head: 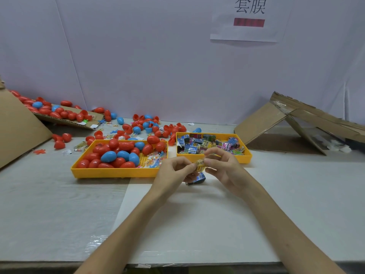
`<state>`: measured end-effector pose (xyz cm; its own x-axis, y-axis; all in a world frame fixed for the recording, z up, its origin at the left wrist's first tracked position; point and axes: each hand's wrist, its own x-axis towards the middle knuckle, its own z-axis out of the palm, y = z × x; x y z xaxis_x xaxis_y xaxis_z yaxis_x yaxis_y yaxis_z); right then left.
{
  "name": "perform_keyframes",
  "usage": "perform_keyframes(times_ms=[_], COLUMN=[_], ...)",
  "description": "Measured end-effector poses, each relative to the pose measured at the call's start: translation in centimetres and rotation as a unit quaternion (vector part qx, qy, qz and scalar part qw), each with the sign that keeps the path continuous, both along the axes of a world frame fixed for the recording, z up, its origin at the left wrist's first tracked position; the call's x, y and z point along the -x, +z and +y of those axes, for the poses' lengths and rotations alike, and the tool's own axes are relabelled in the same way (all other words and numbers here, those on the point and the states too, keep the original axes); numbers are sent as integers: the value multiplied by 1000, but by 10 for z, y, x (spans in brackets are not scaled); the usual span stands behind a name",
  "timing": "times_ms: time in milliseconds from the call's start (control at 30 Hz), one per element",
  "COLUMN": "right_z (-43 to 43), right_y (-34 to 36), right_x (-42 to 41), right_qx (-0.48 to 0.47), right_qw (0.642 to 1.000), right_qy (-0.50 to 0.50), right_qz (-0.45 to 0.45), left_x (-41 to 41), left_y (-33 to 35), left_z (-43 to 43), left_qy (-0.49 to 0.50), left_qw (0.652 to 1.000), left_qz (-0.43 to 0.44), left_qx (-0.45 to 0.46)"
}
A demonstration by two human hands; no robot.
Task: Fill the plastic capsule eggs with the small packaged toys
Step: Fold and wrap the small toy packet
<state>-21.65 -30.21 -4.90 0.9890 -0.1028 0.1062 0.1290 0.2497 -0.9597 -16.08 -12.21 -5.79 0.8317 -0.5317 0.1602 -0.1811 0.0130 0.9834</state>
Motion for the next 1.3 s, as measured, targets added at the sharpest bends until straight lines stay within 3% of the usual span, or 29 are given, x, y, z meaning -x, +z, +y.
perform_keyframes(times_ms=[300, 533, 867, 1300], right_z=[1, -1, 3, 6], right_y=[-1, -2, 0, 2], right_x=[2, 2, 3, 4], right_qx=[11, 41, 63, 48], right_qw=[999, 999, 998, 998], right_qy=[37, 18, 16, 23], right_qz=[11, 12, 8, 12], left_x=[-3, 1, 1, -3], left_y=[-2, -6, -4, -5], left_z=[0, -1, 0, 0], left_qy=[11, -42, 35, 98], left_qw=[1000, 997, 991, 987], left_qz=[9, 20, -79, -101], left_qx=[-1, -59, -106, -71])
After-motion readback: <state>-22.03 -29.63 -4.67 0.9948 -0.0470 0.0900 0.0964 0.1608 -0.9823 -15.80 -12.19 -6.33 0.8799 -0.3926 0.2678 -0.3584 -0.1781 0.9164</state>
